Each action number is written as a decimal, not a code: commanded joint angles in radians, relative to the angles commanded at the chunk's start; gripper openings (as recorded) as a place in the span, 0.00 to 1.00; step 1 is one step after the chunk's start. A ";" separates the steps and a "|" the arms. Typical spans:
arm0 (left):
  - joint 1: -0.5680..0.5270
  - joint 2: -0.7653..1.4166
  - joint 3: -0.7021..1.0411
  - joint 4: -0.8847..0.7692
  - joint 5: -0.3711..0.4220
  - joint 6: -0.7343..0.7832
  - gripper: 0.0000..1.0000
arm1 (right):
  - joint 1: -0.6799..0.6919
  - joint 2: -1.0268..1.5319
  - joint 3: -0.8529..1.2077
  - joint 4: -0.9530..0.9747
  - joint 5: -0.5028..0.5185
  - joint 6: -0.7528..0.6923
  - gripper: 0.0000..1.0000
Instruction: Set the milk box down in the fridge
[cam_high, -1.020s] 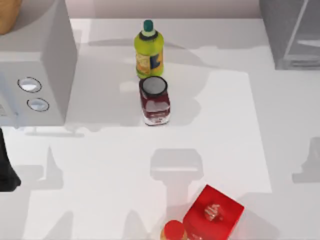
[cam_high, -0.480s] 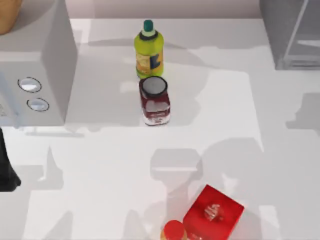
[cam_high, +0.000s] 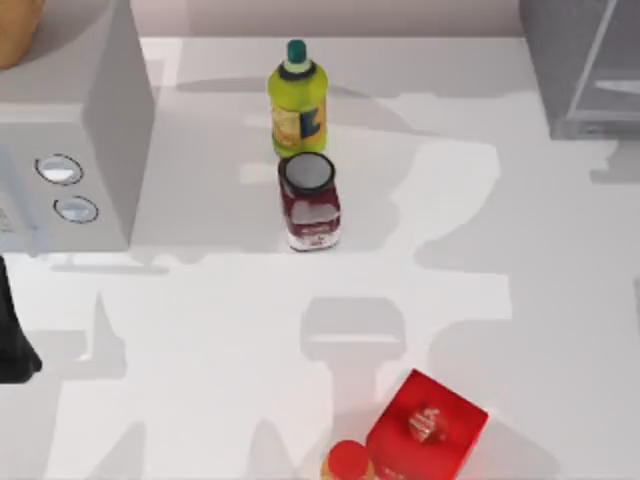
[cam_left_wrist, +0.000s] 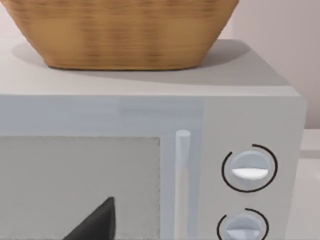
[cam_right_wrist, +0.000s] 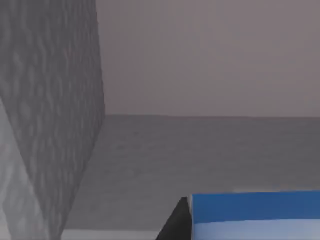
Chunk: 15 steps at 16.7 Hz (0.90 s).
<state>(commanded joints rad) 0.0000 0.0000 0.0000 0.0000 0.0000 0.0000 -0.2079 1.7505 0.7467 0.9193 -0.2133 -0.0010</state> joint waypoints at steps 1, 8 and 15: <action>0.000 0.000 0.000 0.000 0.000 0.000 1.00 | -0.011 0.075 0.035 0.043 -0.008 -0.001 0.00; 0.000 0.000 0.000 0.000 0.000 0.000 1.00 | -0.067 0.407 0.218 0.262 -0.041 0.013 0.00; 0.000 0.000 0.000 0.000 0.000 0.000 1.00 | -0.066 0.424 0.228 0.273 -0.042 0.017 0.00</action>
<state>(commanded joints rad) 0.0000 0.0000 0.0000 0.0000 0.0000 0.0000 -0.2735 2.1745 0.9747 1.1920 -0.2548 0.0158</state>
